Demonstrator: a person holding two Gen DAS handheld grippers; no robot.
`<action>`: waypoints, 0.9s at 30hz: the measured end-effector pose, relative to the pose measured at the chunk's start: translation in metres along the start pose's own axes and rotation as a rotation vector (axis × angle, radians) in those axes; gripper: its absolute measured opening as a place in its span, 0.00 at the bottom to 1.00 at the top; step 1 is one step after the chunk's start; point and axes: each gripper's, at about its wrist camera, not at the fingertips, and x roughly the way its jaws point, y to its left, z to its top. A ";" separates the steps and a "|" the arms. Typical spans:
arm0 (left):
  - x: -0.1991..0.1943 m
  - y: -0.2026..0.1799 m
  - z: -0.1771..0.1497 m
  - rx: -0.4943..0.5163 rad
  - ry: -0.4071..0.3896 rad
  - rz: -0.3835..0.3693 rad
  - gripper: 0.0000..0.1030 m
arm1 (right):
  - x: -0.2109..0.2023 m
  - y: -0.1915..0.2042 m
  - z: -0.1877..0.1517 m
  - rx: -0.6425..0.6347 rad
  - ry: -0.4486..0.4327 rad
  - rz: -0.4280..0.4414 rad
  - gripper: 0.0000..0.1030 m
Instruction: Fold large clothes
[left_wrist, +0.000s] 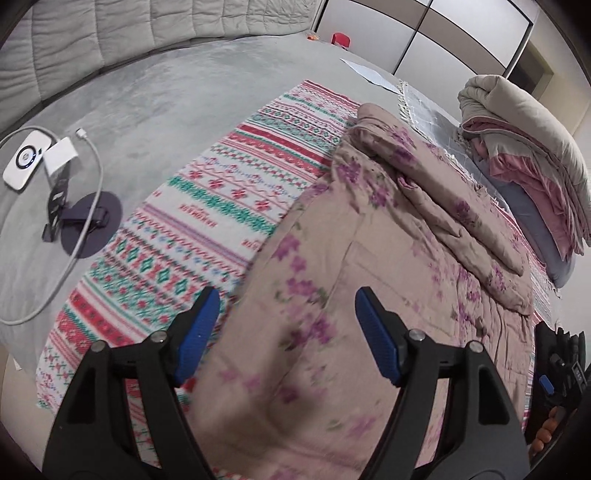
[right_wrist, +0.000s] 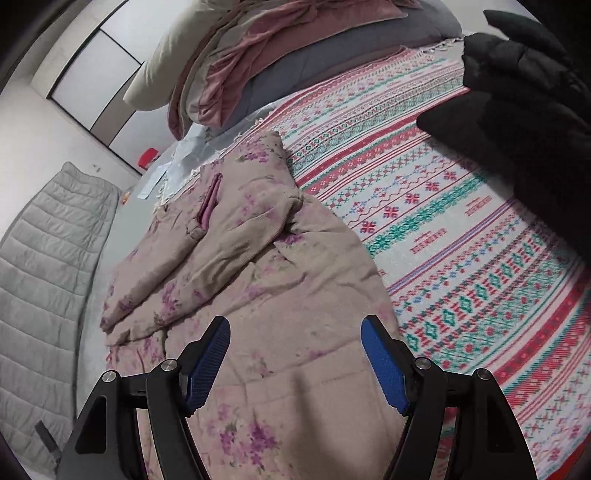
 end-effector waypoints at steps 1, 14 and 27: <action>-0.002 0.004 -0.002 -0.005 0.005 0.001 0.74 | -0.005 -0.003 -0.001 -0.009 -0.002 -0.008 0.73; -0.019 0.066 -0.042 -0.033 0.051 -0.129 0.74 | -0.047 -0.077 -0.049 -0.187 0.064 -0.046 0.73; -0.011 0.081 -0.055 -0.081 0.097 -0.275 0.74 | -0.047 -0.099 -0.096 -0.127 0.230 0.126 0.73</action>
